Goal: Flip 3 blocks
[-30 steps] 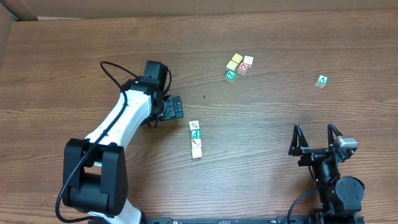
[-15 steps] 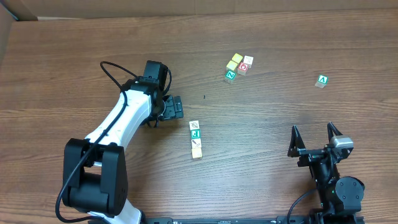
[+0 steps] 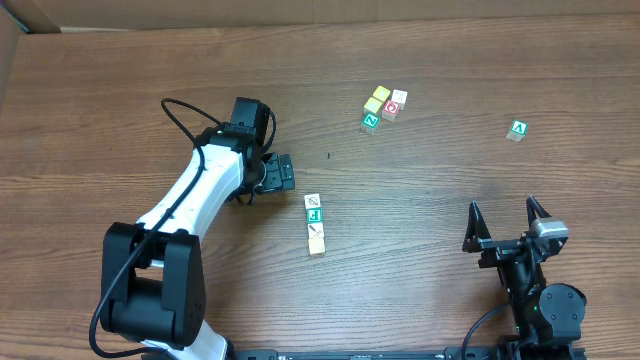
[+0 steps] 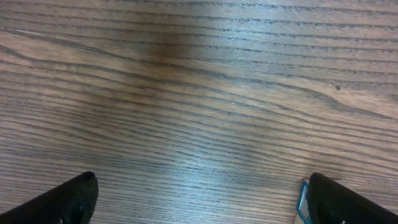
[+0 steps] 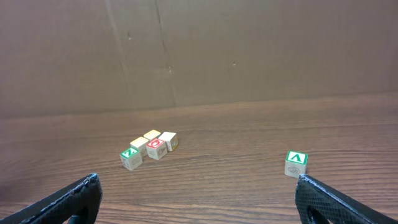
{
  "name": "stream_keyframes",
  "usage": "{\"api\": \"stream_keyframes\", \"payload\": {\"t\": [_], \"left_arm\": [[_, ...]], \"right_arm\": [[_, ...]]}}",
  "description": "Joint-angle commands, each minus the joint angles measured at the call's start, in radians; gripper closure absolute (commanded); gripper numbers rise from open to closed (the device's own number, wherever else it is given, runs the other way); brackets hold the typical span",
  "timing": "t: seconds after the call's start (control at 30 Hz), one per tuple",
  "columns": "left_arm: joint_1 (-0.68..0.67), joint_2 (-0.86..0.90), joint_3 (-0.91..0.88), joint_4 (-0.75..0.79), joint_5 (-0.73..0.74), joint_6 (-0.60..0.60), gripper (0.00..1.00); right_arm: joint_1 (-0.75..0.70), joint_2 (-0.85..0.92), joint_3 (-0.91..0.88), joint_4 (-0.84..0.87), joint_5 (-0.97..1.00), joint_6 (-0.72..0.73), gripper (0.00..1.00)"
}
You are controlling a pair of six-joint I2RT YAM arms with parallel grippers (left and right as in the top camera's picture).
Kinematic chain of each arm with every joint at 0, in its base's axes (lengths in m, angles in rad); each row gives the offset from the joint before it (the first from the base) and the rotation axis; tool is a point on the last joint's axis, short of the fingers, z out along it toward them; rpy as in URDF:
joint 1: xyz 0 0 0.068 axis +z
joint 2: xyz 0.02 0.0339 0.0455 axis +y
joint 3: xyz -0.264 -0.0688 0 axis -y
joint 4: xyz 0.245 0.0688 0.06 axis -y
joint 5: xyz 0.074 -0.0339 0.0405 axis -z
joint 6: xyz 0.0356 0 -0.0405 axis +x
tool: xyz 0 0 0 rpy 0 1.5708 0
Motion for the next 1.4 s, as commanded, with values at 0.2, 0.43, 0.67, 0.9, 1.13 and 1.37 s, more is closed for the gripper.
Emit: {"api": "stream_keyframes", "payload": {"t": [0.2, 0.43, 0.67, 0.9, 1.13, 1.37], "left_arm": [[-0.002, -0.037, 0.018, 0.003, -0.006, 0.001, 0.00], [-0.044, -0.195, 0.018, 0.003, -0.006, 0.001, 0.00], [-0.045, -0.539, 0.018, 0.003, -0.006, 0.001, 0.01], [-0.041, -0.919, 0.018, 0.002, -0.012, 0.002, 0.00], [-0.034, -1.166, 0.002, -0.040, -0.127, 0.002, 0.00], [0.099, -1.434, -0.087, -0.169, -0.129, 0.000, 0.00]], "right_arm": [[-0.003, -0.008, -0.011, 0.005, -0.006, -0.006, 0.00], [-0.003, -0.008, -0.011, 0.005, -0.006, -0.006, 0.00], [-0.003, -0.008, -0.011, 0.006, -0.006, -0.006, 0.00], [-0.003, -0.008, -0.011, 0.005, -0.006, -0.006, 0.00], [-0.003, -0.008, -0.011, 0.005, -0.006, -0.006, 0.00], [-0.003, -0.008, -0.011, 0.005, -0.006, -0.006, 0.00]]}}
